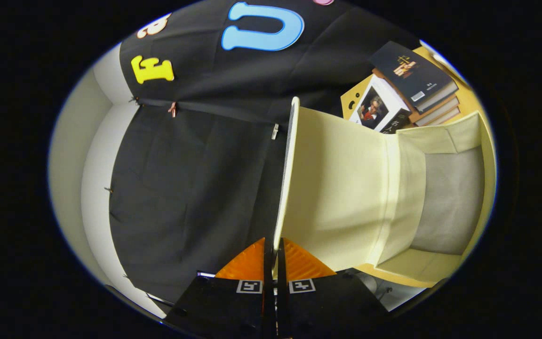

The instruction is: Open the storage box then place both shoes into the box .Put the left shoe in first, then the right shoe, with the right side of both shoes facing outward in a uniform manner.

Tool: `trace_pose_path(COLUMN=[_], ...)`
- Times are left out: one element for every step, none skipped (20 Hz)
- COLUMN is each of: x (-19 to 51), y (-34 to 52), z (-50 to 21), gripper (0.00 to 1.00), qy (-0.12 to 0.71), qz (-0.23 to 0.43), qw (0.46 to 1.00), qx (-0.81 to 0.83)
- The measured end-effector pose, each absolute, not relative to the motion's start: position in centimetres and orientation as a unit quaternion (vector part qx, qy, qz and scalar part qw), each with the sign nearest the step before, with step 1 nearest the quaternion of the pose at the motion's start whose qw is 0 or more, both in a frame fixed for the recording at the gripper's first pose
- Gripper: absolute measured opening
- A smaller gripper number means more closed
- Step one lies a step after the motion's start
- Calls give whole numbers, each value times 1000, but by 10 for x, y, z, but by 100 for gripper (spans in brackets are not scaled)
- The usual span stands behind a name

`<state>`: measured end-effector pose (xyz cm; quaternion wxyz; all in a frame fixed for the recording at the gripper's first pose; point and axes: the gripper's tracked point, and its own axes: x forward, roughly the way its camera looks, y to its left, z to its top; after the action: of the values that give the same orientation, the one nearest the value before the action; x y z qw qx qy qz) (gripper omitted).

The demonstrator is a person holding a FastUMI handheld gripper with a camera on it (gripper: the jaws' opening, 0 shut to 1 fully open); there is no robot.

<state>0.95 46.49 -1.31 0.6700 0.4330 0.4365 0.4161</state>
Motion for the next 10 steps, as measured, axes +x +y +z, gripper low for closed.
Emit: trace_pose_path(x=[10, 8, 6, 5, 8, 9, 11, 17, 23, 28], y=[472, 480, 486, 491, 494, 496, 497, 496, 491, 483], z=[-19, -24, -26, -30, -33, -35, -33, -32, -28, -23], gripper=[6, 6, 6, 6, 6, 6, 6, 9, 12, 41], qy=[433, 432, 433, 437, 439, 442, 438, 429, 415, 400], qz=[419, 422, 423, 420, 416, 411, 411, 408, 406, 403], qw=[681, 688, 688, 689, 691, 690, 691, 697, 705, 716], qx=[416, 403, 399, 398, 397, 400, 403, 404, 409, 406])
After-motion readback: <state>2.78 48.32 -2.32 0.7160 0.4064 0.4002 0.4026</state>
